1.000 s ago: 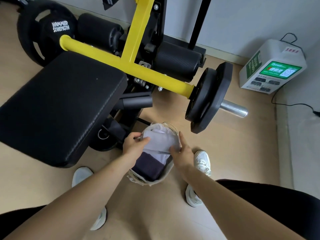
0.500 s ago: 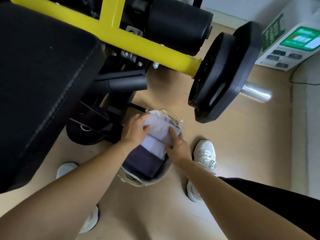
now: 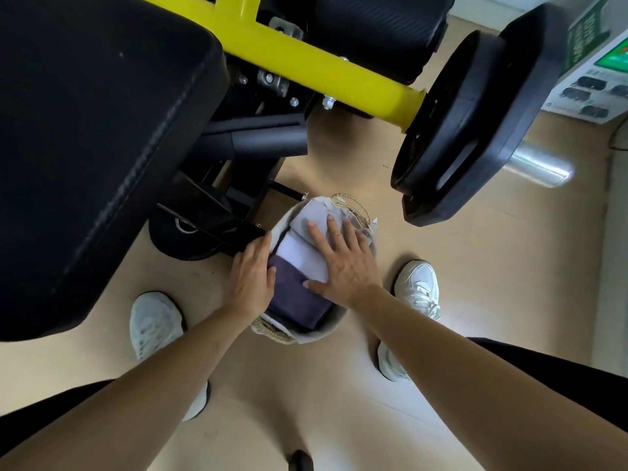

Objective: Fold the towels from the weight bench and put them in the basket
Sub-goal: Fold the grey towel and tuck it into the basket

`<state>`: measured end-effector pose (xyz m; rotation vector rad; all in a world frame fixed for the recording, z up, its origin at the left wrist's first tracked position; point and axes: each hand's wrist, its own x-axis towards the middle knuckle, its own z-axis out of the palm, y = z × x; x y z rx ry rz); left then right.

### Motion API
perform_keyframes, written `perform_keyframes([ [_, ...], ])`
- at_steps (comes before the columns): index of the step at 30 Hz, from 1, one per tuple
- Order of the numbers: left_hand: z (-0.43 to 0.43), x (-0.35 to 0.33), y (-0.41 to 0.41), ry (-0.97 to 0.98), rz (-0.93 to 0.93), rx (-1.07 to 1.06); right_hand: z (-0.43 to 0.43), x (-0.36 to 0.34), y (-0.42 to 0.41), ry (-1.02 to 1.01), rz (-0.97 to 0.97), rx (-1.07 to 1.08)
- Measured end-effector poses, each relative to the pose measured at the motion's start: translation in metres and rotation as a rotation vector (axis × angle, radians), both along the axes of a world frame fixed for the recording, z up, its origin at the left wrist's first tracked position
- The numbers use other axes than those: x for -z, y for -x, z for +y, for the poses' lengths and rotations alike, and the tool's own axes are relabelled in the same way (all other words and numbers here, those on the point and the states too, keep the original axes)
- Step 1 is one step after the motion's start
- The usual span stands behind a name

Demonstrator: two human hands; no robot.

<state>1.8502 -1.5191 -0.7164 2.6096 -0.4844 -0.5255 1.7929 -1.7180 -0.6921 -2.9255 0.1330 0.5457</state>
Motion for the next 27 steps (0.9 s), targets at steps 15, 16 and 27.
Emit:
perform_keyframes([
  [15, 0.01, 0.014, 0.007, 0.157, 0.029, -0.04, 0.02, 0.028, -0.016, 0.123, 0.201, 0.034],
  [16, 0.01, 0.015, 0.006, 0.16, 0.029, -0.043, 0.02, 0.027, -0.017, 0.124, 0.21, 0.031],
  [27, 0.012, -0.017, -0.004, -0.009, 0.14, 0.013, -0.015, -0.038, 0.001, -0.126, 0.026, -0.024],
])
